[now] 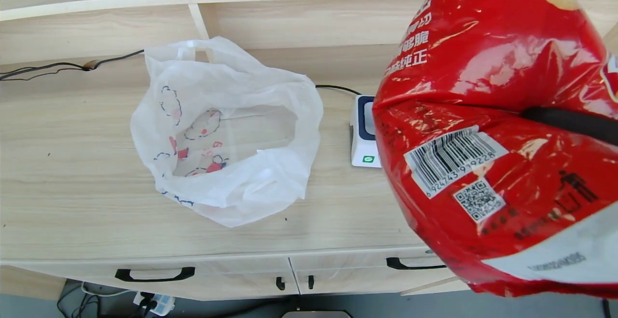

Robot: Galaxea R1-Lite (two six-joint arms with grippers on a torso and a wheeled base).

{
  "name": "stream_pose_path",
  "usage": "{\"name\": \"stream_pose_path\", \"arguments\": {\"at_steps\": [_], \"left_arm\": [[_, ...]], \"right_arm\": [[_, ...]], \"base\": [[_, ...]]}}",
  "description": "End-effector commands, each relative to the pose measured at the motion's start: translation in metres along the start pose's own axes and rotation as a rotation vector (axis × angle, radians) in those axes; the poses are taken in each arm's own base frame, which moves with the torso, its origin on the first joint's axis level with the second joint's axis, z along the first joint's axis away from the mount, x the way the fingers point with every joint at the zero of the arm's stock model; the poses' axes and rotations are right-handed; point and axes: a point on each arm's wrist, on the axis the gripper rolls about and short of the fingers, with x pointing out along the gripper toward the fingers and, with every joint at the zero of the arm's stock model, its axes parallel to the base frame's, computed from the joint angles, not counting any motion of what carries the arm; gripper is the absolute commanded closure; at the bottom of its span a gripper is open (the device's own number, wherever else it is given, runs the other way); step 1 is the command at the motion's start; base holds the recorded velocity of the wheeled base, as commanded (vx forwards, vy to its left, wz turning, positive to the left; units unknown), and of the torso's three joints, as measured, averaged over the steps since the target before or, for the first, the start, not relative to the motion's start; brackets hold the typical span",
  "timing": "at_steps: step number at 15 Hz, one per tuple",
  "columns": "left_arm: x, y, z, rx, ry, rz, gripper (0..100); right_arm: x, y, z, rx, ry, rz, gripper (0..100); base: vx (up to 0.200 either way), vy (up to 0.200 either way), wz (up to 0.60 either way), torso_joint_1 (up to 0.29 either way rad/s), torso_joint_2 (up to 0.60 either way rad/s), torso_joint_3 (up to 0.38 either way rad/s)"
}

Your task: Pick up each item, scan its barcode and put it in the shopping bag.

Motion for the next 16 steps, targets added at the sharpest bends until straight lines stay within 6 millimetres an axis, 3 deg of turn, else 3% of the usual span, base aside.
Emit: {"name": "stream_pose_path", "arguments": {"at_steps": [1, 12, 14, 16], "left_arm": [[0.000, 0.000, 0.000, 0.000, 0.001, 0.000, 0], [0.000, 0.000, 0.000, -0.001, 0.001, 0.001, 0], [0.000, 0.000, 0.000, -0.001, 0.001, 0.001, 0], [0.000, 0.000, 0.000, 0.000, 0.001, 0.000, 0]], "right_arm": [[-0.002, 0.000, -0.005, 0.011, 0.023, 0.013, 100], [-0.010, -0.007, -0.014, -0.035, 0.076, 0.032, 100], [-0.010, -0.024, -0.002, -0.212, 0.008, -0.098, 100], [-0.015, -0.039, 0.015, -0.559, -0.083, -0.281, 100]], "base": [[0.000, 0.000, 0.00, 0.000, 0.00, 0.000], [0.000, 0.000, 0.00, 0.000, 0.00, 0.000], [0.000, 0.000, 0.00, 0.000, 0.00, 0.000], [0.000, 0.000, 0.00, 0.000, 0.00, 0.000]]}}
